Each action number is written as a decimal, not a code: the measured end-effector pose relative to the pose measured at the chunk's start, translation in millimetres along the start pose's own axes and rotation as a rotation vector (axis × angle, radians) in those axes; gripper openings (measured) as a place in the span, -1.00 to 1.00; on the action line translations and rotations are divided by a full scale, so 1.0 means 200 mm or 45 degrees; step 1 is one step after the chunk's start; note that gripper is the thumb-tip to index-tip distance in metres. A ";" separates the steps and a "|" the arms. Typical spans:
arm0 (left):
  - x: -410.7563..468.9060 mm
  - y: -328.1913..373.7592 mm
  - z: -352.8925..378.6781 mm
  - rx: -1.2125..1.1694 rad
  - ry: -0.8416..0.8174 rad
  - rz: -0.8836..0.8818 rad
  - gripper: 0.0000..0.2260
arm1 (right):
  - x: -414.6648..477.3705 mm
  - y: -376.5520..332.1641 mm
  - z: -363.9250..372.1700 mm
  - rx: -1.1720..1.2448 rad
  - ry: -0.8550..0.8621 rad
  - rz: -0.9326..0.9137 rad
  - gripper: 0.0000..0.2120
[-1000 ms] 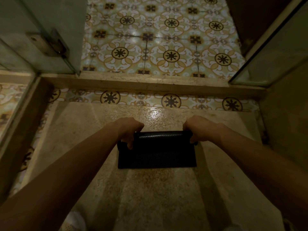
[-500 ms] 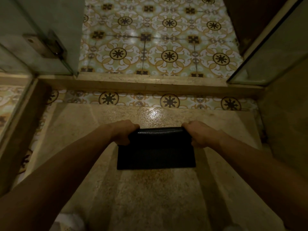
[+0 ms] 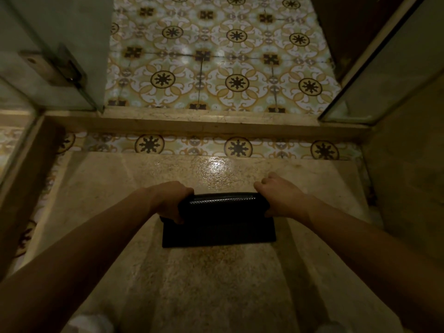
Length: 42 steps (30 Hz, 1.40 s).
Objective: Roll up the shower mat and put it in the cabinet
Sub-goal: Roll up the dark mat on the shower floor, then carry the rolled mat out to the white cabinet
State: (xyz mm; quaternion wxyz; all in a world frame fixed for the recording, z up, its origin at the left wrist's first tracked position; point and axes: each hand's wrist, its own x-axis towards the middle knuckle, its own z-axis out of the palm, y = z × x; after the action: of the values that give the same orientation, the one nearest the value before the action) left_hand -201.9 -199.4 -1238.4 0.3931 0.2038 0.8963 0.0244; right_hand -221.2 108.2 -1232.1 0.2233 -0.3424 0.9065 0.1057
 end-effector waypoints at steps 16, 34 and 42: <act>-0.06 0.13 -0.03 0.036 -0.139 -0.038 -0.43 | -0.02 -0.02 -0.12 0.210 -0.441 0.069 -0.36; -0.51 0.24 0.08 -0.046 -0.003 -0.074 -0.41 | -0.48 -0.29 -0.08 0.383 -0.106 0.174 -0.56; -1.25 0.43 -1.01 -0.374 -0.261 -0.083 -0.43 | -1.08 -0.11 -1.21 0.360 0.154 0.162 -0.61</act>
State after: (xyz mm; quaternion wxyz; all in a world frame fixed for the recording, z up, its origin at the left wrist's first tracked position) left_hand -163.9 -193.3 -908.5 0.5084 0.1165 0.8446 0.1214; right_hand -142.2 132.3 -918.3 0.2071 -0.2551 0.9440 -0.0296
